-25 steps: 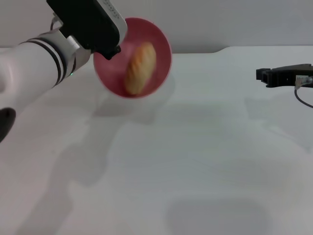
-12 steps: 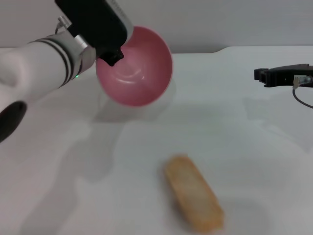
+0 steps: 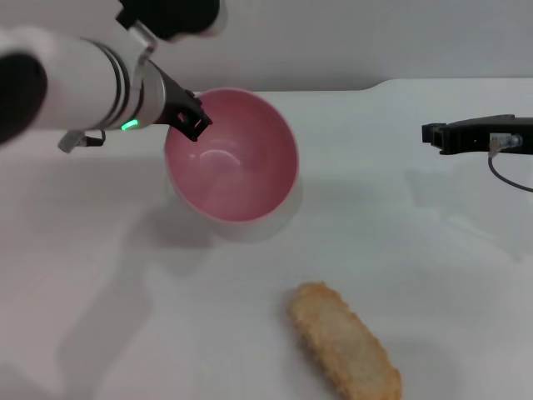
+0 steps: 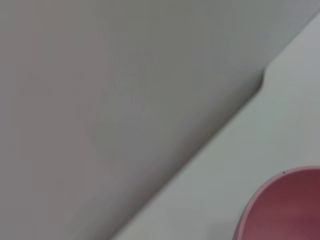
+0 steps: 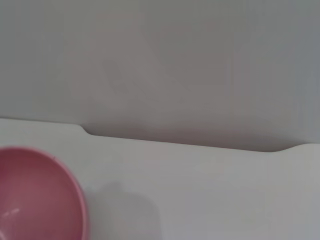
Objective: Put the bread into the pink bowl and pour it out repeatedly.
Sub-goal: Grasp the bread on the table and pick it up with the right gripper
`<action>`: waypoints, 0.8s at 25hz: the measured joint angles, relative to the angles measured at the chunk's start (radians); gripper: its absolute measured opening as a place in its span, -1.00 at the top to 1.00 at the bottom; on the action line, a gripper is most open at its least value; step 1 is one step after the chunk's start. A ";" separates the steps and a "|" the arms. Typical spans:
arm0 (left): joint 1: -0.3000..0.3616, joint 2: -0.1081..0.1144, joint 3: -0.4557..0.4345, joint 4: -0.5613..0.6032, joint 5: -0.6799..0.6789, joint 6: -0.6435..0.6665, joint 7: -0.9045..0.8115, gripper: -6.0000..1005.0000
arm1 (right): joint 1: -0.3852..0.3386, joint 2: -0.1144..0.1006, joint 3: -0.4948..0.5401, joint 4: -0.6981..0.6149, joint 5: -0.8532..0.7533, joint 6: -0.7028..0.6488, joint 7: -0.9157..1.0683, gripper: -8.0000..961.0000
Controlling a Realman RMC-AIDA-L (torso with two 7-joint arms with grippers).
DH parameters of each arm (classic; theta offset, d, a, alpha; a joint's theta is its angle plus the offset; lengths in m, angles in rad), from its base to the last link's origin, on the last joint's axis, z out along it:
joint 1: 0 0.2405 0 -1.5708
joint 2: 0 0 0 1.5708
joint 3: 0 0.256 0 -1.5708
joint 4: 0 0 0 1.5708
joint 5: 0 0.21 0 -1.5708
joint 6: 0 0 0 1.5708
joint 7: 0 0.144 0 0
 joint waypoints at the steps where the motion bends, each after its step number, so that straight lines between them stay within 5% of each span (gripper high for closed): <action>1: -0.027 0.000 -0.040 0.002 -0.032 -0.070 -0.005 0.91 | 0.004 0.000 -0.008 0.000 -0.020 0.001 0.005 0.74; 6: -0.059 0.005 -0.137 0.008 -0.117 -0.159 0.012 0.90 | 0.018 -0.001 -0.046 0.000 -0.096 0.001 0.039 0.72; 11: -0.081 0.007 -0.229 -0.015 -0.234 -0.199 0.093 0.90 | 0.052 -0.001 -0.191 -0.012 -0.324 0.002 0.146 0.70; 20: -0.079 0.009 -0.244 -0.042 -0.207 -0.169 0.088 0.90 | 0.106 0.001 -0.316 -0.030 -0.384 0.002 0.223 0.66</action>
